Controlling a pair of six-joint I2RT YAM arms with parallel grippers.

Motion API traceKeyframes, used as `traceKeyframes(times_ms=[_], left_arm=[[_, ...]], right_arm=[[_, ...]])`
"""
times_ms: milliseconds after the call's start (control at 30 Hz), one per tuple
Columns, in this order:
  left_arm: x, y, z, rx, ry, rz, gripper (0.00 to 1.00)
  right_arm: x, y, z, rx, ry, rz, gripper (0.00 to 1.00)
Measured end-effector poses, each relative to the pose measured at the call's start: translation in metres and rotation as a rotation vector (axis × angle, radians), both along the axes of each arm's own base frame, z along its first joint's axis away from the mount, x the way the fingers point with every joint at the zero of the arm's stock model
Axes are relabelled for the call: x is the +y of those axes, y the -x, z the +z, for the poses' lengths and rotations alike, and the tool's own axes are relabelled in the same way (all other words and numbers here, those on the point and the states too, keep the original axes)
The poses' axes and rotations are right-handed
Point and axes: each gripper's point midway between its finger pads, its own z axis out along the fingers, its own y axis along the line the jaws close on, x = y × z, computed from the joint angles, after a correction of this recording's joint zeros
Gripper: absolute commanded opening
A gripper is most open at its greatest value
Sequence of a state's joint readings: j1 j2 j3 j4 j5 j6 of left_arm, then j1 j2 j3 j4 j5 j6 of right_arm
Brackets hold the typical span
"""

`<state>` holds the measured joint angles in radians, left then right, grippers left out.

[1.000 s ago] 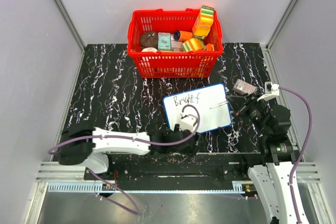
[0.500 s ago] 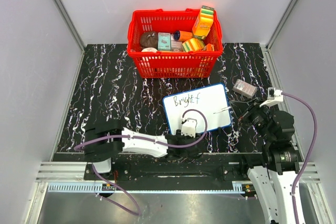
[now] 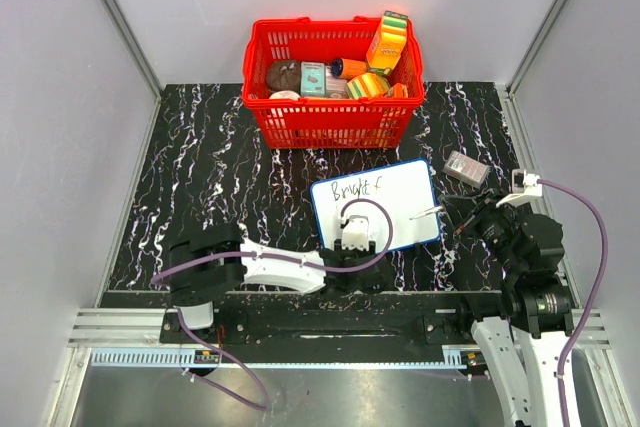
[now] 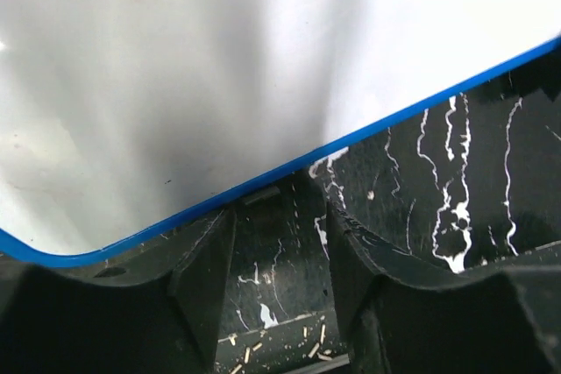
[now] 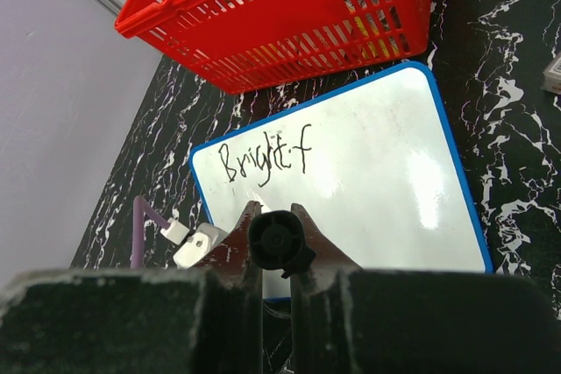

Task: Write a sentence on the whiteboard
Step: Pick up the whiteboard stand from the center of the board, then move the whiteboard stand to the corner of the board.

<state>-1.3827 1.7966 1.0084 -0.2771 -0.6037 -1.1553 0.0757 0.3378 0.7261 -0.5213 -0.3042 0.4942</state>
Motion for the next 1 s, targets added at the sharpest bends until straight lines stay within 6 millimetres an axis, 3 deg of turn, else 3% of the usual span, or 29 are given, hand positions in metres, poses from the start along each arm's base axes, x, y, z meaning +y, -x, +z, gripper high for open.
traceKeyframes(times_ms=[233, 433, 600, 800, 1000], left_arm=[[0.011, -0.012, -0.004, -0.009, -0.025, 0.042, 0.16], [0.012, -0.013, -0.004, -0.009, -0.026, 0.051, 0.0], [0.02, -0.013, -0.004, -0.015, -0.016, 0.072, 0.0], [0.051, -0.01, -0.005, -0.021, -0.016, 0.118, 0.0], [0.08, 0.007, -0.005, -0.021, -0.05, 0.149, 0.0]], right_arm=[[0.0, 0.001, 0.001, -0.011, 0.008, 0.001, 0.0], [-0.001, 0.001, 0.001, -0.015, 0.018, 0.002, 0.0], [-0.001, 0.001, 0.001, -0.017, 0.022, 0.003, 0.0], [-0.001, 0.001, 0.001, -0.017, 0.025, 0.004, 0.0], [-0.001, 0.001, 0.0, -0.017, 0.025, 0.004, 0.0]])
